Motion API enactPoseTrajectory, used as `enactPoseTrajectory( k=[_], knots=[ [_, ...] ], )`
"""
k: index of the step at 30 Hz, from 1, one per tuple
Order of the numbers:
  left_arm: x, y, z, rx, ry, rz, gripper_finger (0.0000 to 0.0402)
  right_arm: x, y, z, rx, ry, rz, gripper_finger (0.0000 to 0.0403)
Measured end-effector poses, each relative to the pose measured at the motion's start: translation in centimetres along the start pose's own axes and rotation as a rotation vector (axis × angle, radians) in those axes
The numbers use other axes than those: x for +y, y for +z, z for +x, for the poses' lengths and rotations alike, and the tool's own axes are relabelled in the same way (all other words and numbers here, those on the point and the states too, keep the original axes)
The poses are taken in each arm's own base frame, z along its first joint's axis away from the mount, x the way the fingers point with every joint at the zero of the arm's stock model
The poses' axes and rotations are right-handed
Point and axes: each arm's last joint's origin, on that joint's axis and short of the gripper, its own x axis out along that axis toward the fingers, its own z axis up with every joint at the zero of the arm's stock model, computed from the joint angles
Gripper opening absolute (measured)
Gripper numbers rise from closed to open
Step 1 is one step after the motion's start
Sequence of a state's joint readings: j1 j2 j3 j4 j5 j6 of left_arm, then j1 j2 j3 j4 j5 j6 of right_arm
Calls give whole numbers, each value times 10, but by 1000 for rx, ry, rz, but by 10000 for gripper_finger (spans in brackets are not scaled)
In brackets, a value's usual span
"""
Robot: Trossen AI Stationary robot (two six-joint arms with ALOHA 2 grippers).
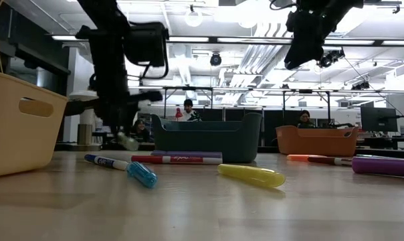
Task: Pick & Place Markers
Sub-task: Put the light yellow highlighter pen into the orange bin
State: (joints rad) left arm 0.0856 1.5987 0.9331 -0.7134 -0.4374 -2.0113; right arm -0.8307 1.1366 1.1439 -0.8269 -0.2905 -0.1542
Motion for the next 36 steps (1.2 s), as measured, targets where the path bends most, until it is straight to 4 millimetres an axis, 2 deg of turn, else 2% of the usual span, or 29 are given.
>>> enactPoseTrajectory(
  k=[9,15,21,27,36],
  knots=[
    [-5,17,-27,-141,-161,175,52,2,0,0,-12,64,-54,208],
    [-12,33,-55,-268,-326,250,52,7,4,3,-62,277,-85,208],
    [-38,47,-83,-344,-593,296,52,15,15,23,-111,456,-110,208],
    [-73,68,-100,-414,-896,471,52,32,34,46,-201,558,-156,208],
    [-88,96,-101,-449,-1063,602,52,46,56,65,-338,629,-157,208]
  ],
)
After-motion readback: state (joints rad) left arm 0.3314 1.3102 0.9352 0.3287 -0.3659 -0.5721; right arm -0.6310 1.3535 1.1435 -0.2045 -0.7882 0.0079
